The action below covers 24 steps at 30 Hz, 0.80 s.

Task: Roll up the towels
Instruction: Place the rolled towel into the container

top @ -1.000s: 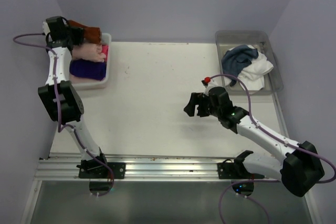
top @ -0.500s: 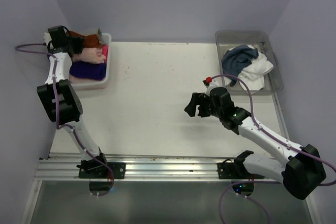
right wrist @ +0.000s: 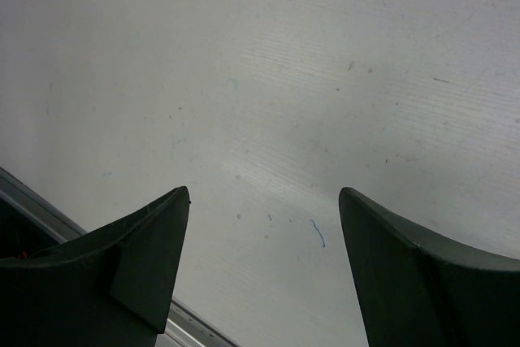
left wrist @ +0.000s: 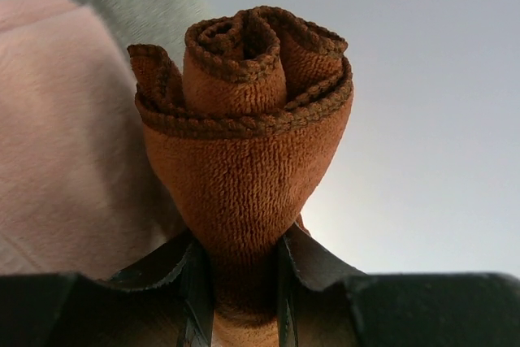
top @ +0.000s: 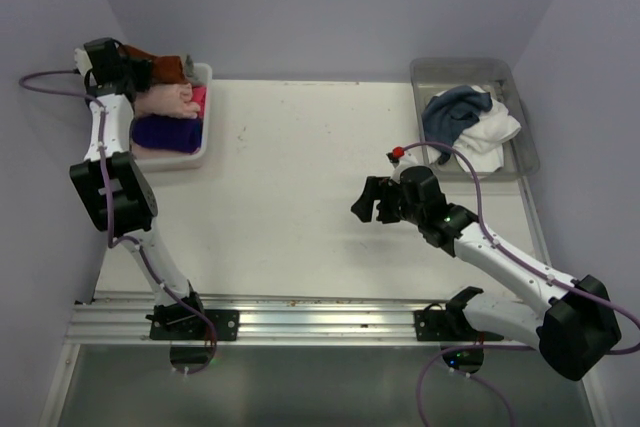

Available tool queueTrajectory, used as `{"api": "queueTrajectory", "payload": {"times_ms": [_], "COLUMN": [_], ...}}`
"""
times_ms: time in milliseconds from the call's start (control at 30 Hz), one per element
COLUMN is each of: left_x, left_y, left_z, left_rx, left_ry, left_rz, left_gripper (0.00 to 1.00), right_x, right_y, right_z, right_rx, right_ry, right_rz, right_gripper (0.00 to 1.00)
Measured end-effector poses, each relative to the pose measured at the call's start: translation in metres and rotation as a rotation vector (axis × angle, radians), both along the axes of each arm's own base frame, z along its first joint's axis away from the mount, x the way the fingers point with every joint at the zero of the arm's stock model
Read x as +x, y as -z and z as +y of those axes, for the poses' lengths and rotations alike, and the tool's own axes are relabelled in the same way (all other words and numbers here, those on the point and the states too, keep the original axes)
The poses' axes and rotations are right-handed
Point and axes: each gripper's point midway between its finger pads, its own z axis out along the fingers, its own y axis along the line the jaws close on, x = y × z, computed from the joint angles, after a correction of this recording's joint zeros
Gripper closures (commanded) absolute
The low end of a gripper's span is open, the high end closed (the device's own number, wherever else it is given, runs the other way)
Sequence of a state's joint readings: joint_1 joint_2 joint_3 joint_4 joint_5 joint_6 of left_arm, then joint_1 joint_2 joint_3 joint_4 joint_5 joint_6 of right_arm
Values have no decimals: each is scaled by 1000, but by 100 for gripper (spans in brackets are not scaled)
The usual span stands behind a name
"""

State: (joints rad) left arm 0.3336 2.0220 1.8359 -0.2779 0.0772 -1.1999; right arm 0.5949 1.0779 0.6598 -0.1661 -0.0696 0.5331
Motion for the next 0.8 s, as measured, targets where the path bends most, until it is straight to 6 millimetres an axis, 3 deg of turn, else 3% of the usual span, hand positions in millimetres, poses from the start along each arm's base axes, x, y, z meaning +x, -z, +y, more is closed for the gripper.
{"api": "queueTrajectory", "payload": {"times_ms": [133,333,433,600,800], "left_x": [4,8,7,-4,-10], "left_y": [-15,-12,4,58,55], "left_z": [3,4,4,0,0], "left_rx": [26,34,36,30,60], "left_ry": [2,3,4,2,-1], "left_rz": [-31,-48,-40,-36,-122], "left_gripper": [71,71,71,70,65], "right_x": [0,-1,-1,-2,-3], "right_y": [0,4,5,5,5], "right_z": [0,1,1,2,3], "right_rx": [3,-4,-4,-1,-2], "right_ry": [3,4,3,1,-2], "right_rz": [5,17,19,21,24], "right_gripper": [21,21,21,21,21]}}
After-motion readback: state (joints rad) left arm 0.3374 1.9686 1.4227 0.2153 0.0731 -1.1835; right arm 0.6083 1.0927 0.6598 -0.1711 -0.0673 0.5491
